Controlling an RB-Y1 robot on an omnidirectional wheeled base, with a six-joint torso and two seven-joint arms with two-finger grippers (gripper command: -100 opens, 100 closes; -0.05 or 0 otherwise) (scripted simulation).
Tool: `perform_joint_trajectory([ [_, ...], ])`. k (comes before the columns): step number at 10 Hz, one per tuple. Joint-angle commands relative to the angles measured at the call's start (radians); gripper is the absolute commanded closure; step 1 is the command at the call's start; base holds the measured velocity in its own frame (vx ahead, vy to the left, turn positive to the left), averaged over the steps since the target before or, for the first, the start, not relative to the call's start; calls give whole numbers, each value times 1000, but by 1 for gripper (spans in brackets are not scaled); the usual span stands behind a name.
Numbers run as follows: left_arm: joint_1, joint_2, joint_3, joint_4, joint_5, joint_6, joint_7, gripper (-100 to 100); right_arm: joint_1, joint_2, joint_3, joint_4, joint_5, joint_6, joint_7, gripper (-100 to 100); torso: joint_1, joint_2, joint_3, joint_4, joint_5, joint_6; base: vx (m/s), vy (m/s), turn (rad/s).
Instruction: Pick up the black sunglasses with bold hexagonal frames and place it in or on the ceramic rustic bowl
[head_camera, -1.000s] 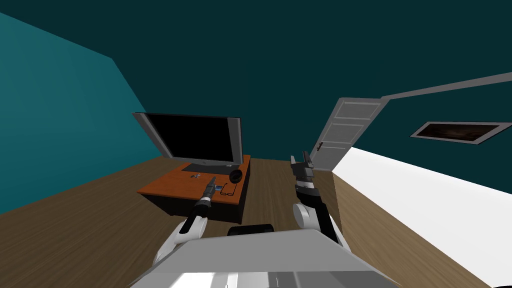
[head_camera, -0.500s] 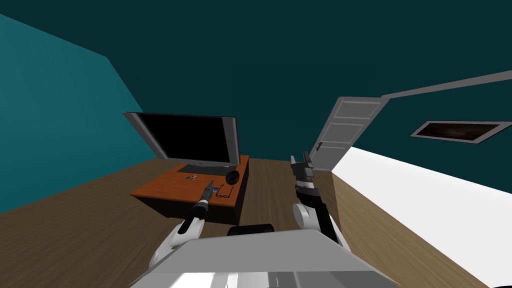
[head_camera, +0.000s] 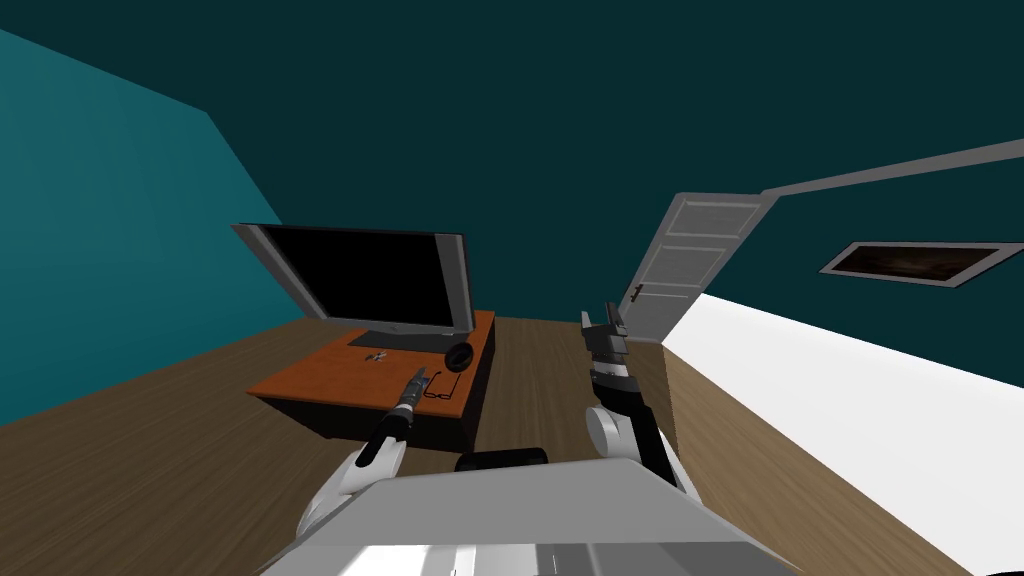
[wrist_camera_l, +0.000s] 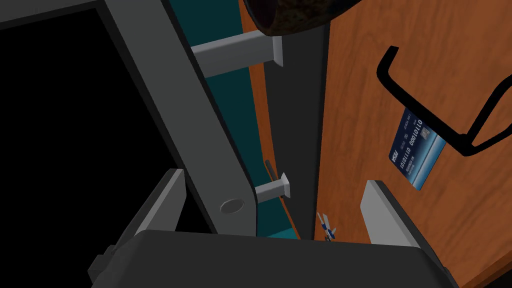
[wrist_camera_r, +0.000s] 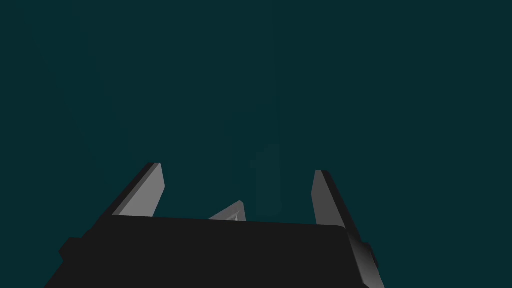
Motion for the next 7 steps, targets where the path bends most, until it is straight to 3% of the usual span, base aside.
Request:
perform_joint_trajectory([
  [1, -21, 12, 7, 50, 0, 16, -6, -100, 0, 0, 0, 0, 0, 0, 0, 0, 0, 0, 0, 0, 0, 0, 45, -54, -7],
  [7, -70, 39, 23, 196, -1, 46, -21, -100, 0, 0, 0, 0, 0, 0, 0, 0, 0, 1, 1, 0, 0, 0, 14, -58, 21],
])
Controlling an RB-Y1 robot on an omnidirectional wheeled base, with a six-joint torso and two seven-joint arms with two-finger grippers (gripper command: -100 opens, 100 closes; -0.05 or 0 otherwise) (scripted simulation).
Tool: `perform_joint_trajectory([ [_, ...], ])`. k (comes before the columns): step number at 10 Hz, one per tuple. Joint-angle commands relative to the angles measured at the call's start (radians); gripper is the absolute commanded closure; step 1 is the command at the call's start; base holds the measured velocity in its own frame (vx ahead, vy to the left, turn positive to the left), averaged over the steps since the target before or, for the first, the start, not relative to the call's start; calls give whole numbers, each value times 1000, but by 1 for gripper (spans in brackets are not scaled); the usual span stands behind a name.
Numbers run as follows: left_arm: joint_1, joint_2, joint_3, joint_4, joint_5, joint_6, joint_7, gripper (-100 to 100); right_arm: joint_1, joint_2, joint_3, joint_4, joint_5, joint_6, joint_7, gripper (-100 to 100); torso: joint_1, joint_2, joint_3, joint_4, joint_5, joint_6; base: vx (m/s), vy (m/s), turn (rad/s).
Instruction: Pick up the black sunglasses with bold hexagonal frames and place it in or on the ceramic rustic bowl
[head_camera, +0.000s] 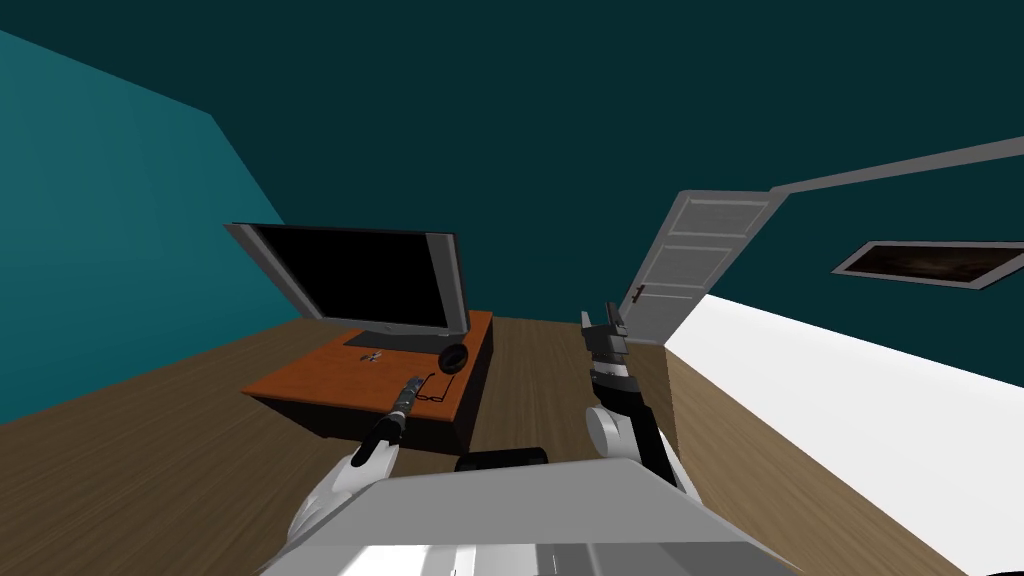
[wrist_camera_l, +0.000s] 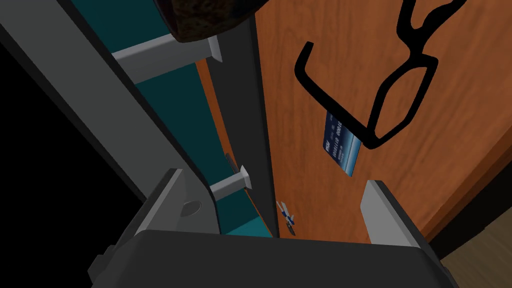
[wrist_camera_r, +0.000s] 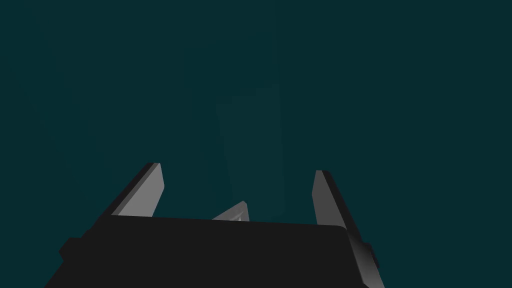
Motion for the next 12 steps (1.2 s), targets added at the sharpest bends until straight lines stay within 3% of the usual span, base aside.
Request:
perform_joint_trajectory([
  [1, -13, 6, 7, 45, -1, 12, -8, -100, 0, 0, 0, 0, 0, 0, 0, 0, 0, 0, 0, 0, 0, 0, 13, -27, 34],
  [2, -13, 6, 7, 45, -1, 12, -8, -100, 0, 0, 0, 0, 0, 0, 0, 0, 1, 0, 0, 0, 0, 0, 8, -24, 13],
  [8, -69, 39, 25, 220, -2, 53, -26, -100, 0, 0, 0, 0, 0, 0, 0, 0, -2, -3, -2, -1, 0, 0, 54, -87, -37],
  [11, -74, 39, 29, 231, -2, 59, -31, -100, 0, 0, 0, 0, 0, 0, 0, 0, 2, 0, 0, 0, 0, 0, 6, -22, -1],
  [12, -75, 39, 28, 234, -2, 57, -30, 0, 0, 0, 0, 0, 0, 0, 0, 0, 3, 1, 0, 0, 0, 0, 0, 0, 0],
])
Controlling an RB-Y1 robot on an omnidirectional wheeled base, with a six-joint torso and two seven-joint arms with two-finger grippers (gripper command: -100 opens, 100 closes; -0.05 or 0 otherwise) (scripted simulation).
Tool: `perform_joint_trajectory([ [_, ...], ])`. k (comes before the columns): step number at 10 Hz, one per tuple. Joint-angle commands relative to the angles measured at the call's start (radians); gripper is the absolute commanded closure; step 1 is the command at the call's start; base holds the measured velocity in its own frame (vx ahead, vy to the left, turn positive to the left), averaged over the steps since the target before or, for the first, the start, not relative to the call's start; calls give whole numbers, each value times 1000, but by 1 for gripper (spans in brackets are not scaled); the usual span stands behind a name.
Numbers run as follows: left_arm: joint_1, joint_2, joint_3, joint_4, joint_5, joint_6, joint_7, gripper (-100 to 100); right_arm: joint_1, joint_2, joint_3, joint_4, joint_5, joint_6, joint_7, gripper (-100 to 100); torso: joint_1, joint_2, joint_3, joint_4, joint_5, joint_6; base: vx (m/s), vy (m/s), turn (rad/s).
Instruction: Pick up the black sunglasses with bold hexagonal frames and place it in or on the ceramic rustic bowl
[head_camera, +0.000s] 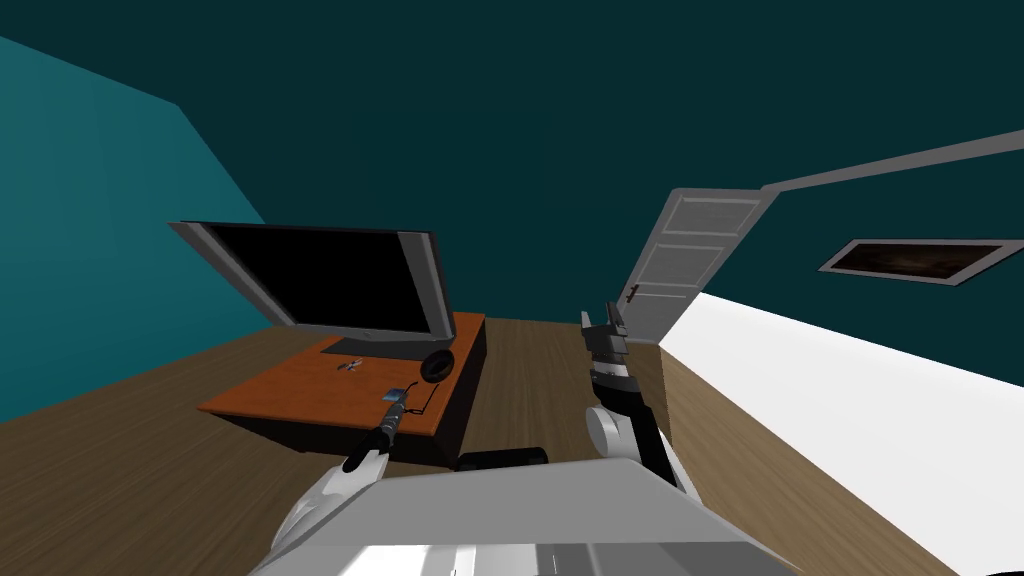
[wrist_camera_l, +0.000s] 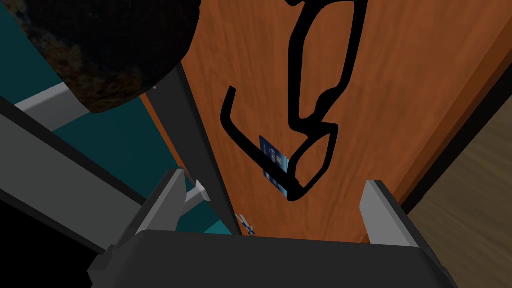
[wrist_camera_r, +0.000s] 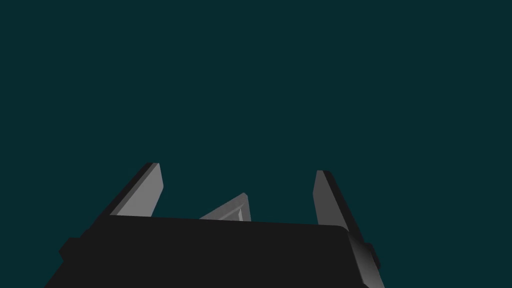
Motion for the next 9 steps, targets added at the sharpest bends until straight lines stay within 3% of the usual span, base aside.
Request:
perform_joint_trajectory([
  [1, -17, -7, 50, 31, 6, -12, -36, -100, 0, 0, 0, 0, 0, 0, 0, 0, 0, 0, 0, 0, 0, 0, -24, 37, -202],
  [2, -17, -7, 57, 31, 6, -12, -36, -100, 0, 0, 0, 0, 0, 0, 0, 0, 2, 1, 1, 0, 0, 1, -43, 45, -184],
  [3, -34, -14, 95, 63, 12, -24, -71, -100, 0, 0, 0, 0, 0, 0, 0, 0, 3, 2, 1, 1, 1, 0, -68, 54, -190],
  [6, -51, -21, 170, 94, 19, -35, -107, -100, 0, 0, 0, 0, 0, 0, 0, 0, 4, 4, 2, 1, 1, 1, -59, 48, -174],
  [9, -85, -35, 257, 156, 31, -59, -179, -100, 0, 0, 0, 0, 0, 0, 0, 0, 4, 4, 2, 1, 1, 0, -62, 43, -208],
])
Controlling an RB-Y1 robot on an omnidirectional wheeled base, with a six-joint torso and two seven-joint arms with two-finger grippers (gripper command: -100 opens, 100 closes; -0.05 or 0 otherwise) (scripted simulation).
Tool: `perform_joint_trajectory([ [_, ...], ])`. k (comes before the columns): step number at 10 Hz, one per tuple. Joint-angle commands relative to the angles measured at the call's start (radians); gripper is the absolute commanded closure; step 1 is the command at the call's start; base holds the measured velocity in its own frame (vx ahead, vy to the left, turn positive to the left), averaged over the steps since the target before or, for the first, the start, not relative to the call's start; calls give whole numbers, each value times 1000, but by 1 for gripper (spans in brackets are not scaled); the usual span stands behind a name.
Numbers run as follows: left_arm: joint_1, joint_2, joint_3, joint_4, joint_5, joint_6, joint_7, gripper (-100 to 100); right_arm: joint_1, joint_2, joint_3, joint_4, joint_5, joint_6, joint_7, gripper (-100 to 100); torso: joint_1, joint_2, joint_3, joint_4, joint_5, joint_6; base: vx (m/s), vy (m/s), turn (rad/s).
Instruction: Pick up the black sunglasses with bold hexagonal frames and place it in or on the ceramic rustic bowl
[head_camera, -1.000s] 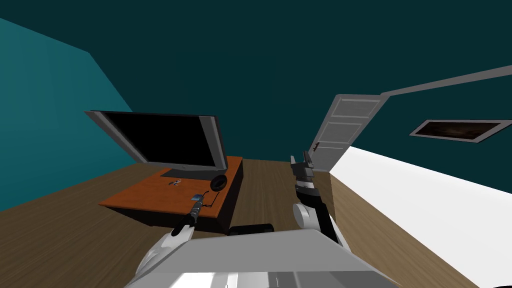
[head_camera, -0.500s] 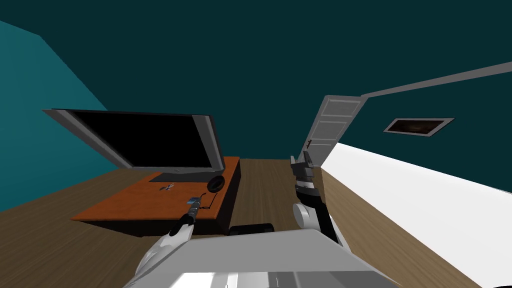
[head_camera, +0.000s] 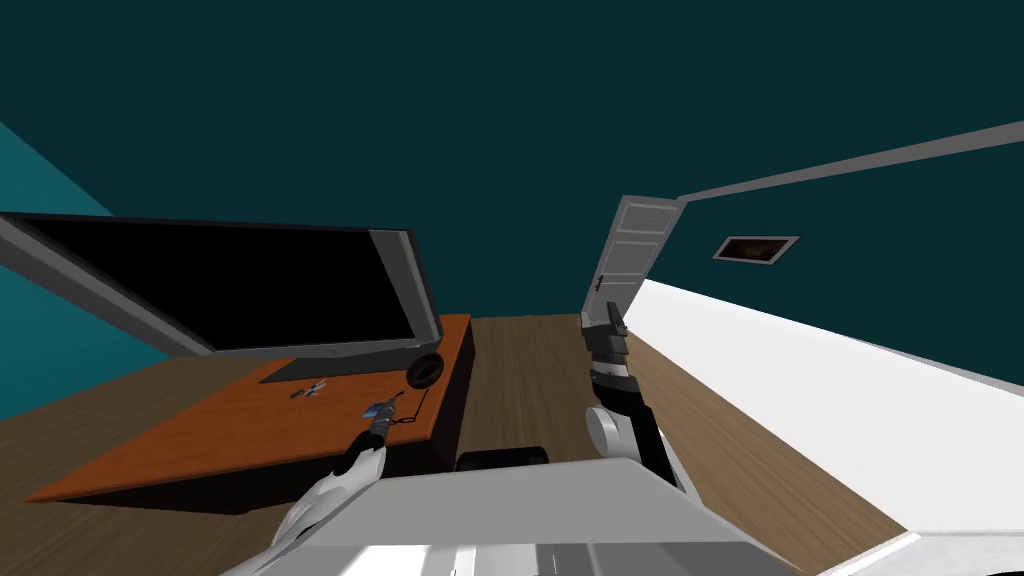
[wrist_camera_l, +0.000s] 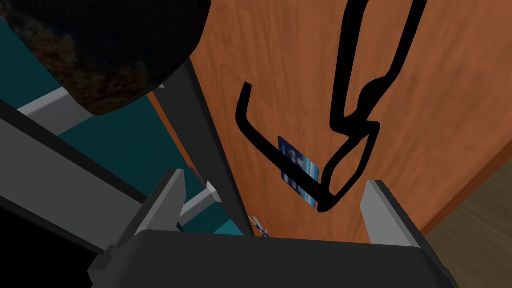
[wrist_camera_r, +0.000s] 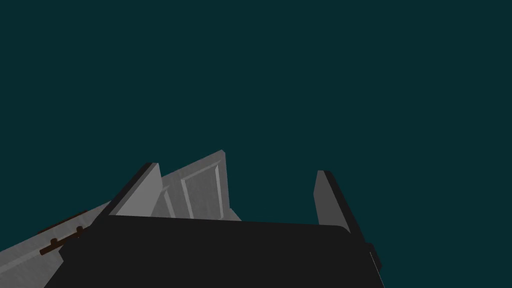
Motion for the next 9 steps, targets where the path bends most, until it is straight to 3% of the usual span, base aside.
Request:
perform_joint_trajectory([
  [1, -10, -3, 44, 19, 3, -9, -21, -100, 0, 0, 0, 0, 0, 0, 0, 0, 0, 0, 0, 0, 0, 0, -55, 28, -110],
  [2, -27, -10, 75, 50, 9, -21, -56, -100, 0, 0, 0, 0, 0, 0, 0, 0, 0, -1, 0, 0, 0, -1, -57, 42, -164],
  [3, -27, -10, 101, 50, 9, -21, -56, -100, 0, 0, 0, 0, 0, 0, 0, 0, 1, 0, 0, 0, 0, 0, -50, 41, -143],
  [4, -27, -10, 101, 50, 9, -21, -56, -100, 0, 0, 0, 0, 0, 0, 0, 0, 1, -1, 0, 0, 0, -1, -24, 16, -20],
  [5, -44, -17, 147, 82, 16, -32, -92, -100, 0, 0, 0, 0, 0, 0, 0, 0, 0, -2, -1, 0, 0, -1, -48, 28, -209],
  [6, -44, -17, 157, 82, 16, -32, -92, -100, 0, 0, 0, 0, 0, 0, 0, 0, 0, -1, -1, 0, 0, 0, -57, 31, -136],
  [7, -61, -24, 197, 112, 22, -44, -128, -100, 0, 0, 0, 0, 0, 0, 0, 0, 0, -1, 0, 0, 0, -1, -68, 23, -235],
  [8, -61, -24, 214, 113, 22, -44, -128, -100, 0, 0, 0, 0, 0, 0, 0, 0, 0, 0, 0, 0, 0, 0, -57, 27, -152],
  [9, -78, -30, 248, 144, 28, -56, -163, -100, 0, 0, 0, 0, 0, 0, 0, 0, 0, -1, 0, 0, 0, -1, -67, 40, -263],
])
